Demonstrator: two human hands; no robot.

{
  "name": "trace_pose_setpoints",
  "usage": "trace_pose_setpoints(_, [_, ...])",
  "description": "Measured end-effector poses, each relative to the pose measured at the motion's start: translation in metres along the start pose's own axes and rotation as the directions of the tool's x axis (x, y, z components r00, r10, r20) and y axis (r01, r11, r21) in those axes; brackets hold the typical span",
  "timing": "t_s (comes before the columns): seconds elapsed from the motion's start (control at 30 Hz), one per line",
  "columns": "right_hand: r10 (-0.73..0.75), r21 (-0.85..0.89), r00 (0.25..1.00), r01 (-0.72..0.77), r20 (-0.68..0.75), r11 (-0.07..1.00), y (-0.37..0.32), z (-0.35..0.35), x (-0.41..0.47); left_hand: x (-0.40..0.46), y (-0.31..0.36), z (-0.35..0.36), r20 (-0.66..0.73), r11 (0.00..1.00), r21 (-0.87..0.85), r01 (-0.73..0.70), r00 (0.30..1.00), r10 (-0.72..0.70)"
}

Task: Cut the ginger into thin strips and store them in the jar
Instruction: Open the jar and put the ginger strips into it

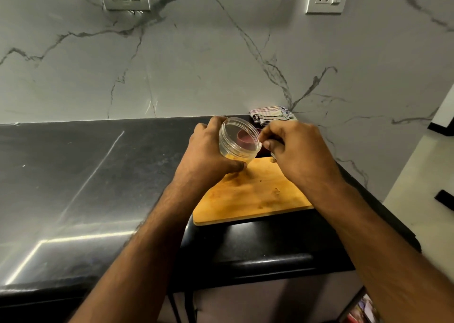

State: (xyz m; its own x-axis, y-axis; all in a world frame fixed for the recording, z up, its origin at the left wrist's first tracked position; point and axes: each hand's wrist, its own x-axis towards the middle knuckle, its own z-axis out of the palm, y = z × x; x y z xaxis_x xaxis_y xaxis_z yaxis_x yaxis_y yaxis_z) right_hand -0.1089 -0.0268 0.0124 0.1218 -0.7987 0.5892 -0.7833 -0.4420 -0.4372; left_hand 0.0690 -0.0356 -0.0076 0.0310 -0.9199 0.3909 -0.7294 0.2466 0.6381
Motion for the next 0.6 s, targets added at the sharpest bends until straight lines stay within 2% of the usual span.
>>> trace_pose_setpoints(0.07, [0.075, -0.063, 0.996, -0.072, 0.047, 0.995, 0.005, -0.008, -0.013, -0.004, -0.001, 0.0, -0.036, 1.0, -0.008, 0.011, 0.999, -0.011])
trace_pose_setpoints(0.1, [0.13, -0.112, 0.983, -0.116, 0.126, 0.987, 0.007, -0.011, -0.017, -0.006, -0.002, 0.0, -0.068, 1.0, -0.009, 0.015, 0.998, -0.015])
trace_pose_setpoints(0.17, [0.25, -0.273, 0.908, -0.16, 0.337, 0.949, 0.007, -0.009, -0.021, -0.011, -0.003, 0.001, -0.125, 0.999, -0.011, 0.032, 0.992, -0.033])
trace_pose_setpoints(0.23, [0.219, -0.344, 0.864, -0.057, 0.454, 0.937, 0.004, 0.0, -0.025, -0.015, -0.004, 0.002, -0.162, 0.998, -0.015, 0.058, 0.985, -0.059])
trace_pose_setpoints(0.3, [0.117, -0.312, 0.836, 0.067, 0.537, 0.948, 0.002, 0.009, -0.032, -0.022, -0.004, 0.005, -0.191, 0.997, -0.034, 0.07, 0.979, -0.075])
trace_pose_setpoints(0.33, [0.059, -0.281, 0.837, 0.115, 0.545, 0.953, 0.003, 0.012, -0.038, -0.026, -0.005, 0.006, -0.206, 0.996, -0.047, 0.072, 0.975, -0.081])
trace_pose_setpoints(0.43, [-0.114, -0.179, 0.893, 0.209, 0.435, 0.961, 0.009, 0.009, -0.054, -0.04, -0.007, 0.009, -0.258, 0.995, -0.075, 0.07, 0.962, -0.087])
trace_pose_setpoints(0.5, [-0.108, -0.211, 0.915, 0.203, 0.388, 0.956, 0.018, 0.001, -0.06, -0.049, -0.008, 0.009, -0.283, 0.995, -0.083, 0.054, 0.956, -0.075])
trace_pose_setpoints(0.6, [0.019, -0.259, 0.932, 0.081, 0.363, 0.962, 0.024, -0.013, -0.055, -0.058, -0.01, 0.01, -0.301, 0.994, -0.1, 0.038, 0.951, -0.066])
